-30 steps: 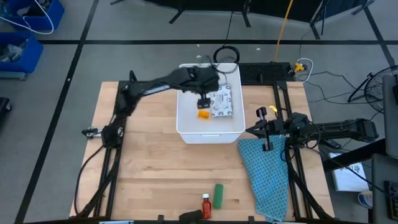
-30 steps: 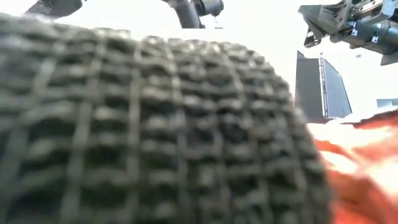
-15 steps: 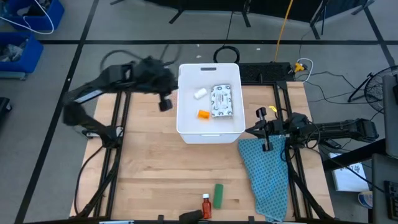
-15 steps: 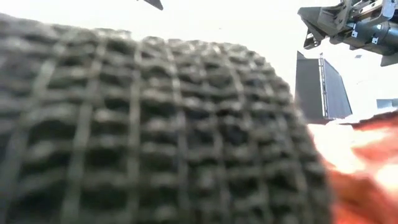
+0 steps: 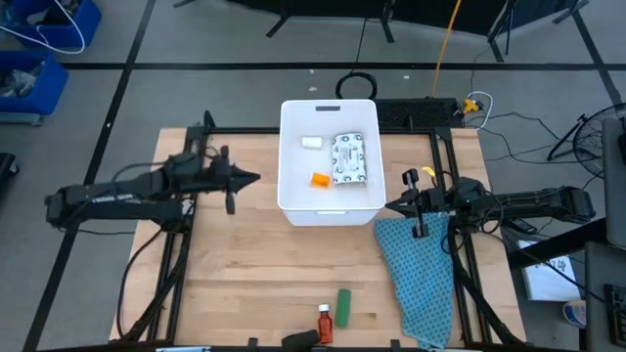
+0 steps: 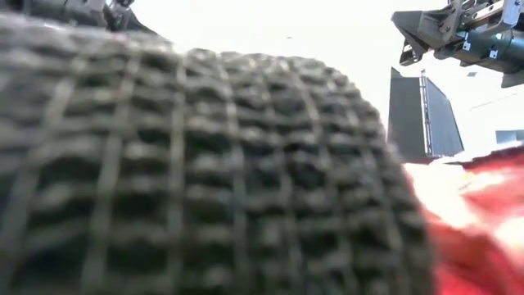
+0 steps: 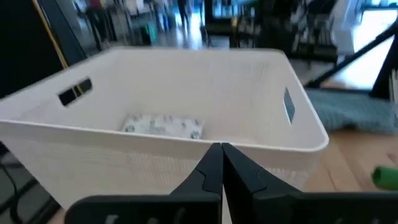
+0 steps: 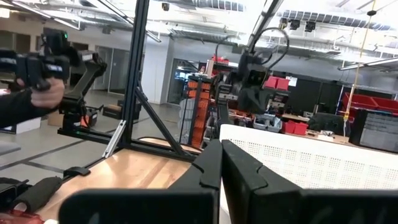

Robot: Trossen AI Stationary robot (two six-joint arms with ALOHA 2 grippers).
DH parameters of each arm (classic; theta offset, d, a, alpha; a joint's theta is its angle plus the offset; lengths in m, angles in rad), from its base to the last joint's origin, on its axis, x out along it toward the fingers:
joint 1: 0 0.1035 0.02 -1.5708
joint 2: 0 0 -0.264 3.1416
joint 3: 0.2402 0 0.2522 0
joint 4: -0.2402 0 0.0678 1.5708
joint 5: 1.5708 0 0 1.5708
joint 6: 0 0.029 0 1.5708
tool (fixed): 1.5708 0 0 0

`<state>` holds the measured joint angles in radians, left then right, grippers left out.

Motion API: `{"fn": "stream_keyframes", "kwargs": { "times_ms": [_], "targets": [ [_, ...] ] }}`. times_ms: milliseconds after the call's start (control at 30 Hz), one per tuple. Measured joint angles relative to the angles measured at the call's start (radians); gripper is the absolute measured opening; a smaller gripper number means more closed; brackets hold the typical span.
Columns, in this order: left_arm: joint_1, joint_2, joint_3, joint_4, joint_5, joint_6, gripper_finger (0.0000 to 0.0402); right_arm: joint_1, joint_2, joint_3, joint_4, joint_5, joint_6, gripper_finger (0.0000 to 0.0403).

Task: Pick & place medical supplies in basket/bin
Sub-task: Put the green bandage into the white bin

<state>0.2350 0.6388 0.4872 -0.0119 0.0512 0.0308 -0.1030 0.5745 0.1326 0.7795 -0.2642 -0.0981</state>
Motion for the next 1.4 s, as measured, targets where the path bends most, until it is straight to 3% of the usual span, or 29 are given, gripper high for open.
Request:
{"fn": "stream_keyframes", "kwargs": {
  "times_ms": [200,400,733,867,1000,1167,1400],
  "targets": [
    [-0.002,-0.110,-0.219,0.188,0.028,-0.003,0.0001,0.000,0.000,0.000,-0.006,0.000,-0.004,0.0000],
    [0.007,-0.131,-0.428,0.418,0.038,0.000,0.0001,0.000,0.000,0.000,-0.006,0.000,-0.001,0.0000],
    [0.007,-0.130,-0.464,0.502,0.029,-0.009,0.0015,0.001,0.000,0.048,0.025,0.001,-0.020,0.0000],
    [0.007,-0.130,-0.464,0.514,0.028,0.014,0.0018,0.042,0.003,0.211,-0.198,0.015,-0.079,0.0000],
    [0.007,-0.130,-0.464,0.519,0.027,0.031,0.0007,0.149,0.079,0.451,-0.495,0.104,-0.166,0.0000],
    [0.007,-0.130,-0.464,0.519,0.025,0.070,0.0008,0.315,0.280,0.758,-0.772,0.271,-0.235,0.0000],
    [0.007,-0.130,-0.464,0.519,-0.010,0.066,0.0034,0.456,0.611,1.107,-1.119,0.450,-0.218,0.0027]
  ]
}}
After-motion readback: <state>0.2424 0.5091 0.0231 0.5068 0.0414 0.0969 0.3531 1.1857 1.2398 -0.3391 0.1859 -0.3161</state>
